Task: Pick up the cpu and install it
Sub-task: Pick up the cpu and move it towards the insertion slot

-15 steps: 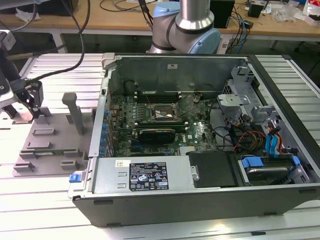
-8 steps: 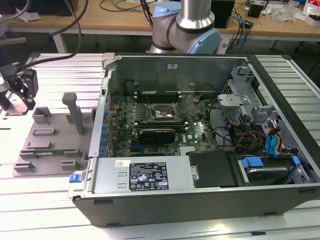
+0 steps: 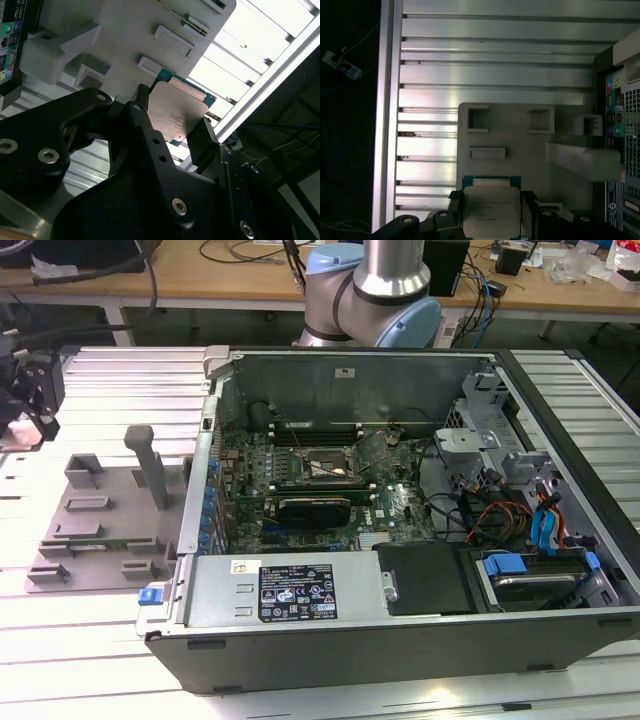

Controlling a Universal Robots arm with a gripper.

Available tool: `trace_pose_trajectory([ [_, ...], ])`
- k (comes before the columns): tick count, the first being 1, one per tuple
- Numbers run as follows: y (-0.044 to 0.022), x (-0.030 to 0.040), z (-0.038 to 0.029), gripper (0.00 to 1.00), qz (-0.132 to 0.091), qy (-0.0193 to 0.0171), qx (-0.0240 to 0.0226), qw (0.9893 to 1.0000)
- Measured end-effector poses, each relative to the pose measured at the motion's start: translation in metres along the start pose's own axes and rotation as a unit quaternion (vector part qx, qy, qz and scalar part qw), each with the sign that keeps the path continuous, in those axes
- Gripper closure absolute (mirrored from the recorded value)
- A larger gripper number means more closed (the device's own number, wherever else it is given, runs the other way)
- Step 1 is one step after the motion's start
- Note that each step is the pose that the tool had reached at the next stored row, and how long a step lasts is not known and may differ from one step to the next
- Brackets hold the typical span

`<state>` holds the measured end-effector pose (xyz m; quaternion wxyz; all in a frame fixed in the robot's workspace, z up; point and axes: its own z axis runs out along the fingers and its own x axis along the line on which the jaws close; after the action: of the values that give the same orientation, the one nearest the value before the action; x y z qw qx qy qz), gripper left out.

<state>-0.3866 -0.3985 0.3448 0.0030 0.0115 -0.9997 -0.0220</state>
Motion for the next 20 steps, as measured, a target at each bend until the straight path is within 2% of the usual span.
trace_pose_trajectory([
  [1, 0.0001, 0.0, -0.0025, 0.45, 0.0, 0.0, 0.0, 1.0],
  [4, 0.0011, 0.0002, -0.0218, 0.45, 0.0, 0.0, 0.0, 1.0],
  [7, 0.0018, 0.0003, -0.0385, 0.45, 0.0, 0.0, 0.0, 1.0],
  [8, 0.0019, 0.0003, -0.041, 0.45, 0.0, 0.0, 0.0, 1.0],
  [10, 0.002, 0.0003, -0.0433, 0.45, 0.0, -0.0001, -0.0001, 1.0],
  [15, 0.002, -0.001, -0.0439, 0.45, 0.0, 0.0001, 0.0001, 1.0],
  [17, 0.002, -0.0032, -0.0438, 0.45, 0.0, 0.0, 0.0, 1.0],
  [20, 0.0018, -0.0127, -0.0438, 0.45, 0.0, 0.0, 0.0, 1.0],
])
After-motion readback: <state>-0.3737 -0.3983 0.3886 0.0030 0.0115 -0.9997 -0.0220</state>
